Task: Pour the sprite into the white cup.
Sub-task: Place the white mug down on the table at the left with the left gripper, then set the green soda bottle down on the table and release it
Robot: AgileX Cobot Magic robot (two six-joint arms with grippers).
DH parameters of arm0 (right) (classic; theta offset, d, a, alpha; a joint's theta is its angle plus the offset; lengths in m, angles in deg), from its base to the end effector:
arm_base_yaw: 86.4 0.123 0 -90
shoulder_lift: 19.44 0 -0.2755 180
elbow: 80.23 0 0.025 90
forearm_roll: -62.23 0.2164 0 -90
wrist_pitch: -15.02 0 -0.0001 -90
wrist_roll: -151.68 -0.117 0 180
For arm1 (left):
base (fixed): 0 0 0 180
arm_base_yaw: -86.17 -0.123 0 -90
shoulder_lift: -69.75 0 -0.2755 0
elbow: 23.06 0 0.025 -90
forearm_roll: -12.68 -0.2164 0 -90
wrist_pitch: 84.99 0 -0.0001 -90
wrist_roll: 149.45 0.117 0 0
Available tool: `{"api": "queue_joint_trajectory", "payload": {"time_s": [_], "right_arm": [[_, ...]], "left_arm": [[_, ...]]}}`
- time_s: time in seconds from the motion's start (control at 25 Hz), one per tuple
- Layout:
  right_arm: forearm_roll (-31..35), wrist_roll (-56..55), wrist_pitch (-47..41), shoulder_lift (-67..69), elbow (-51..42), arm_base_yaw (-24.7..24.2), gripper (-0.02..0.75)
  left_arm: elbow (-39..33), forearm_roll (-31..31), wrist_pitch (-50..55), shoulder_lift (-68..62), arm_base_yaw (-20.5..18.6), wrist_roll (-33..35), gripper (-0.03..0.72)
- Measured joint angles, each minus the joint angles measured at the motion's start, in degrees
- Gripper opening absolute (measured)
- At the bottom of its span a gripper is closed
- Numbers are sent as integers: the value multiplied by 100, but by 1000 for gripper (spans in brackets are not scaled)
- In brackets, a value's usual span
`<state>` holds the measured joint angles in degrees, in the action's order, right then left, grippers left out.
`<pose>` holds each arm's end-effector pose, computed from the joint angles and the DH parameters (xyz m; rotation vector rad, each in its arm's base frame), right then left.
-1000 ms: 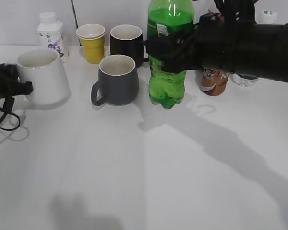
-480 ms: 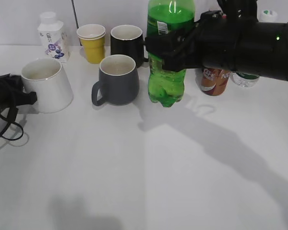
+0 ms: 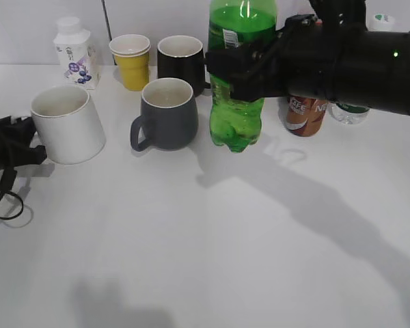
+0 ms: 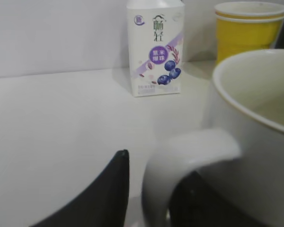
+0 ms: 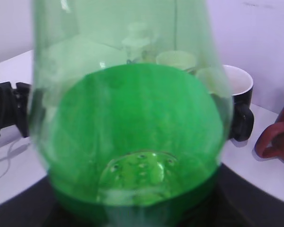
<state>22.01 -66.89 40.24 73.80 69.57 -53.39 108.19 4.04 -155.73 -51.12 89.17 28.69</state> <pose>0.2502 0.2009 0.2730 -0.7003 1.7142 0.6718 0.3180 -0.0333 0.1327 0.1653 1.7221 -0.1486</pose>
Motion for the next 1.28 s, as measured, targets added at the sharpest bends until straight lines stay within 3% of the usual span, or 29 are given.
{"api": "queue_joint_trajectory", "payload": {"time_s": [0.44, 0.6, 0.8, 1.28], "right_arm": [[52, 20, -138, 0, 0, 0, 391], [755, 627, -233, 72, 0, -122, 391], [1646, 1262, 287, 607, -11, -555, 391], [2257, 2674, 1581, 1892, -28, -696, 391]], "left_arm": [[-840, -31, 108, 800, 0, 0, 239], [-1144, -69, 130, 1121, 0, 0, 239], [-1498, -412, 136, 1756, 0, 0, 239], [-1708, -1266, 587, 3602, 43, -373, 239]]}}
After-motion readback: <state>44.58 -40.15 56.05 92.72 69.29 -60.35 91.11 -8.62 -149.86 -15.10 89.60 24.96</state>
